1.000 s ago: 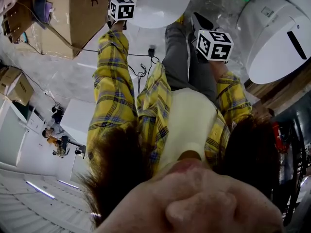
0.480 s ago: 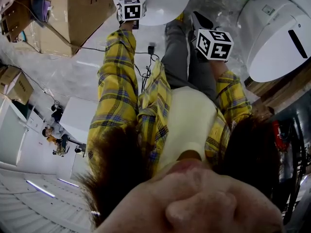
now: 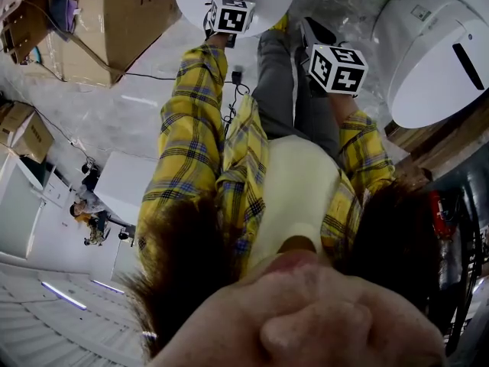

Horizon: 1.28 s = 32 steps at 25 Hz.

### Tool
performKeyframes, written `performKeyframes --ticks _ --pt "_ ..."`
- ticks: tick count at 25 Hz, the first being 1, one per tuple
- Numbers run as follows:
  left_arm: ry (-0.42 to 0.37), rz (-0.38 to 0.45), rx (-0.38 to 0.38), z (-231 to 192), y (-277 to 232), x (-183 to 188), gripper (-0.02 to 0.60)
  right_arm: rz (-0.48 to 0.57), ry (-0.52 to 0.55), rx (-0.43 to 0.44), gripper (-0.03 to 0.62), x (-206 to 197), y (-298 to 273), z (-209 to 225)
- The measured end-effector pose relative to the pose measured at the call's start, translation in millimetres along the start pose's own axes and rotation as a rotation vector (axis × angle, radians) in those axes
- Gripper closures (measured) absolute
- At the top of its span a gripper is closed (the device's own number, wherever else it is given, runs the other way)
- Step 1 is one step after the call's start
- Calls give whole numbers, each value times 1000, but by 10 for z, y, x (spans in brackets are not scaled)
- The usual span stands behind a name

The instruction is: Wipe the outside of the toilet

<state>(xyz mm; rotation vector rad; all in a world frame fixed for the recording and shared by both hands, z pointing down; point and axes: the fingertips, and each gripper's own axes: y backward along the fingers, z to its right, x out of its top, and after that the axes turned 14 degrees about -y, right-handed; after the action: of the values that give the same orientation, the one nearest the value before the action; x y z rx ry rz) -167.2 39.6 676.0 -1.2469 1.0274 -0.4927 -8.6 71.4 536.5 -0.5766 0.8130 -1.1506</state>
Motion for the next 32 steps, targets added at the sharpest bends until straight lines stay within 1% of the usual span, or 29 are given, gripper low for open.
performKeyframes --ticks 7,13,19,21,23,25,27,29,32 --pt "-51 8 -64 395 -84 143 499 15 -28 -13 569 4 78 179" --pt "-96 10 -138 736 -151 243 499 30 -54 -17 569 8 150 288" --pt "-102 21 -194 1042 -194 373 499 52 -76 -24 569 39 226 388" --pt "-118 47 -197 1071 -159 439 499 58 -80 -27 569 44 249 413" --pt "-118 95 -198 1059 -58 537 499 61 -83 -30 569 42 273 437" --pt "-104 169 -211 1023 120 662 499 61 -82 -33 569 36 296 457" --pt "-85 242 -205 914 333 750 499 60 -81 -36 569 32 306 466" --pt "-59 294 -172 729 537 777 499 59 -81 -36 569 27 299 465" --pt "-29 328 -102 397 786 720 499 56 -74 -27 569 23 268 412"
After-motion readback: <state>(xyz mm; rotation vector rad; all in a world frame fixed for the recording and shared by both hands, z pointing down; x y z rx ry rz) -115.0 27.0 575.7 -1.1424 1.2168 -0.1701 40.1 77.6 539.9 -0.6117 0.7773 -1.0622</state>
